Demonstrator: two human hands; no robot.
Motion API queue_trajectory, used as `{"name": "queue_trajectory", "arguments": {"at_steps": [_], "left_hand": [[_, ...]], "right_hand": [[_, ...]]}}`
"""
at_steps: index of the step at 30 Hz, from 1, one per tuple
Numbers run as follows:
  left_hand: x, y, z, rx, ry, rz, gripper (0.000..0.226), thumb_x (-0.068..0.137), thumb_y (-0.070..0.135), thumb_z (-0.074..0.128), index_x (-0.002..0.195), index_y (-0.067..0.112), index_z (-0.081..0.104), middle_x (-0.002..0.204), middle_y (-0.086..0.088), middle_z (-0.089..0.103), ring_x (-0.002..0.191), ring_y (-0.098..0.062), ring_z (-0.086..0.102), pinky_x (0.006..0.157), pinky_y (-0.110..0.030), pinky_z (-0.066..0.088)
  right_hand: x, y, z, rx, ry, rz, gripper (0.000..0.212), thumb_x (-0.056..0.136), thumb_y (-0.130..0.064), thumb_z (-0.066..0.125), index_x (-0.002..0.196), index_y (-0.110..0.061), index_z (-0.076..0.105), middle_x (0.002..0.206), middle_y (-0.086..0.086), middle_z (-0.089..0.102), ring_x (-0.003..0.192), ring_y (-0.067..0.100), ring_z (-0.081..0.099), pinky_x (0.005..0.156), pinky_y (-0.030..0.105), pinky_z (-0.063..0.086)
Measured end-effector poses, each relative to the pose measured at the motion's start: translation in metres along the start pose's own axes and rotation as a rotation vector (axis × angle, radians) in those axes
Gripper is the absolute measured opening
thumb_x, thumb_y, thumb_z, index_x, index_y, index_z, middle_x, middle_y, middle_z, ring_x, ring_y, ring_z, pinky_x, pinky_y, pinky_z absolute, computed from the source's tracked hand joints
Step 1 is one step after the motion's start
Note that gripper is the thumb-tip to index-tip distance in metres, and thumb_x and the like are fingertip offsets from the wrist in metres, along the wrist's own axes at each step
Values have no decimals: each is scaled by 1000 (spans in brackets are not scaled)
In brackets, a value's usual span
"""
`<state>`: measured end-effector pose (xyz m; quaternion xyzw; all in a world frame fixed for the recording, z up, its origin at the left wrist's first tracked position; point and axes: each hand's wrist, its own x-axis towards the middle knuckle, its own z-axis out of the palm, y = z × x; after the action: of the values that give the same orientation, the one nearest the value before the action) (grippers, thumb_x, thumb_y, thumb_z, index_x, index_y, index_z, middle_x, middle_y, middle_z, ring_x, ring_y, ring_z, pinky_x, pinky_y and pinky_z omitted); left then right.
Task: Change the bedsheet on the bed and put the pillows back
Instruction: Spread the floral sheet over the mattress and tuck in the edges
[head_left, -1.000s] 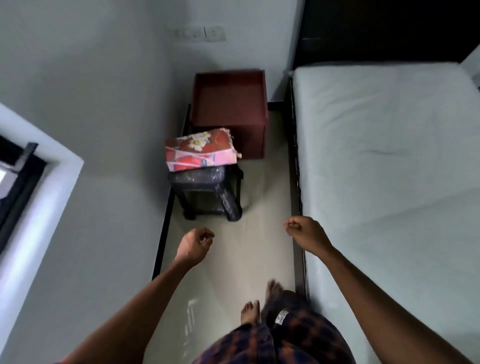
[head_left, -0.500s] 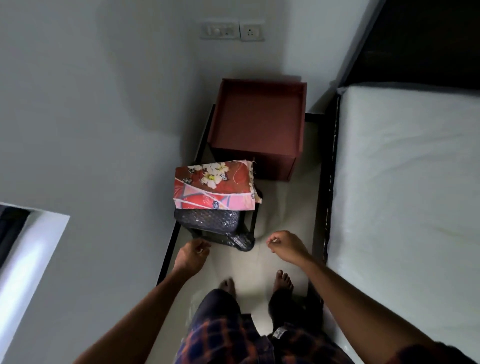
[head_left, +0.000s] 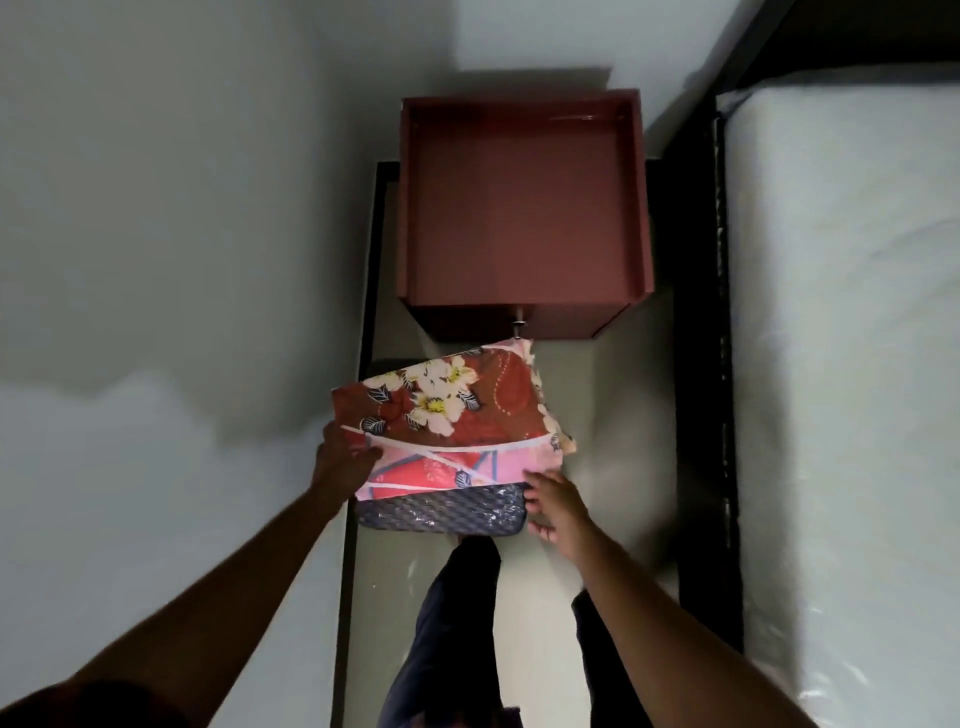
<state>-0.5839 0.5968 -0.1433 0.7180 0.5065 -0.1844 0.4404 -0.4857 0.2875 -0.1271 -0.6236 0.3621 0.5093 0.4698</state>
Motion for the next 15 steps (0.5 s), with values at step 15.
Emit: {"name": "queue_trajectory", "arguments": {"at_steps": [15], "left_hand": [[-29,43,8,-605,-357,-233,44,82,-8,66,123,8,60,117,-16,70,98,-38,68,80,-44,59]], "right_hand": [[-7,-64,13,606,-28,-277,28,91,-19,70,117,-22,60,114,4,70,108,27,64,78,32,51]]}}
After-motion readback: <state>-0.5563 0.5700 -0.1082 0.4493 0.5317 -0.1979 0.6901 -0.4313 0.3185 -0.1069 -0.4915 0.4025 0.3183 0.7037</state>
